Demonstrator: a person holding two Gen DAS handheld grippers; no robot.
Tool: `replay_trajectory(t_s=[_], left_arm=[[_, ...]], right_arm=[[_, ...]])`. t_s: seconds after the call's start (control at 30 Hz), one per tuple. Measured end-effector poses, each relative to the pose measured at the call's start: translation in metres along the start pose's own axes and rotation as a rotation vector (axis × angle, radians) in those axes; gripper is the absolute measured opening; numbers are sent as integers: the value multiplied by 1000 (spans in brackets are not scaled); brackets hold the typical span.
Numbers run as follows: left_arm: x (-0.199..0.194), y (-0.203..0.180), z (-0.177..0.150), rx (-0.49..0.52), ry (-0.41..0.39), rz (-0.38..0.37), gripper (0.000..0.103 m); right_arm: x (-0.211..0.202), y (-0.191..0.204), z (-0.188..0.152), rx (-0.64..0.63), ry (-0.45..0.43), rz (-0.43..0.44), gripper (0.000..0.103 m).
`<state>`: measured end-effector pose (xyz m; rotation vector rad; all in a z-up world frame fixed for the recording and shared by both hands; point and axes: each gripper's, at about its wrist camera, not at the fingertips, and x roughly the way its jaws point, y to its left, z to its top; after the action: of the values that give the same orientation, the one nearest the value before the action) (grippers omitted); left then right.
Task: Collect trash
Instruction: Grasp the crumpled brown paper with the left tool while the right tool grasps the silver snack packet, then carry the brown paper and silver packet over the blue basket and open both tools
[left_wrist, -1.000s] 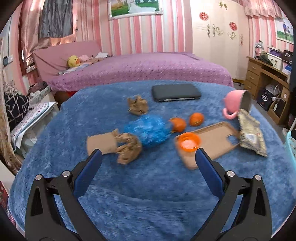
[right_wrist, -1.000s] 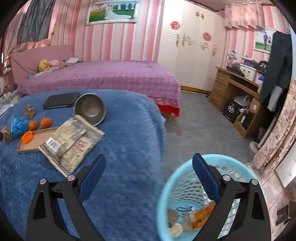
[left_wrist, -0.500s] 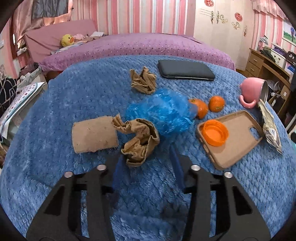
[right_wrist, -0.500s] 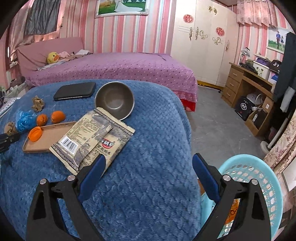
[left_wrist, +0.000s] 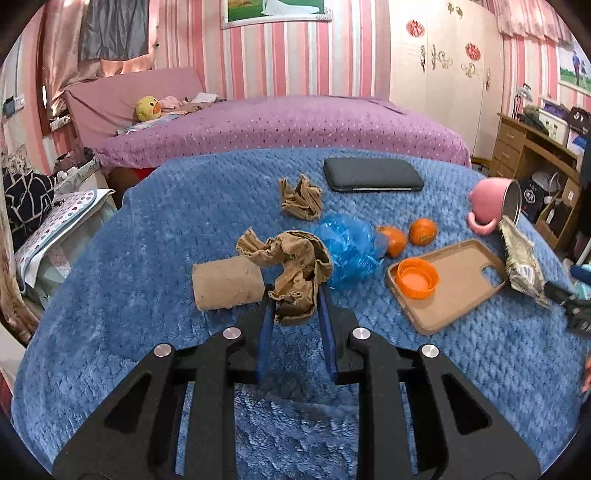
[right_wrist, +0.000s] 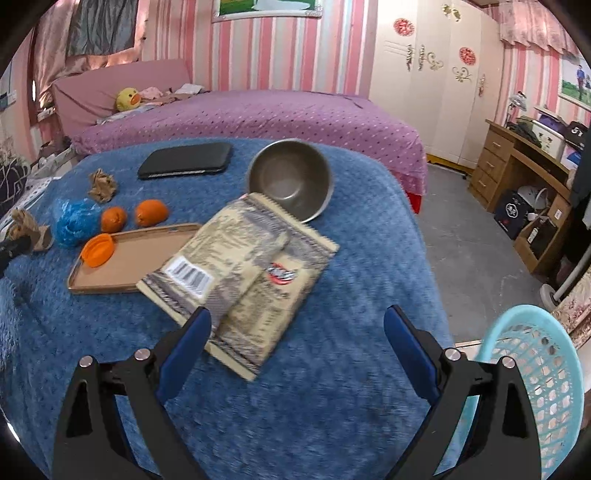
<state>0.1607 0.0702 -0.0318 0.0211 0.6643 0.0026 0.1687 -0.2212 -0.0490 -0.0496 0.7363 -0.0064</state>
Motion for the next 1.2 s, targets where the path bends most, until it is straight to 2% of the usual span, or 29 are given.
replay_trajectory(t_s=[0.2, 0.27, 0.37, 0.43, 0.47, 0.57, 0.7, 0.9, 1.2], left_arm=[[0, -5, 1, 4, -19, 3, 22], [1, -7, 0, 17, -19, 7, 22], [0, -8, 0, 27, -26, 17, 22], [0, -7, 0, 22, -30, 18, 22], [0, -7, 0, 19, -30, 18, 22], [-1, -7, 1, 13, -34, 20, 22], [-4, -10, 3, 15, -43, 21, 22], [-13, -14, 4, 9, -61, 14, 22], [-22, -28, 5, 18, -75, -14, 22]], right_arm=[[20, 3, 0, 18, 70, 7, 92], [26, 1, -2, 33, 94, 25, 86], [27, 1, -2, 36, 92, 50, 68], [26, 5, -3, 19, 83, 62, 50], [26, 7, -3, 8, 79, 68, 47], [21, 12, -2, -12, 57, 79, 29], [9, 9, -1, -7, 8, 92, 17], [-16, -12, 1, -6, -50, 84, 17], [-41, -47, -10, -39, -75, 47, 17]])
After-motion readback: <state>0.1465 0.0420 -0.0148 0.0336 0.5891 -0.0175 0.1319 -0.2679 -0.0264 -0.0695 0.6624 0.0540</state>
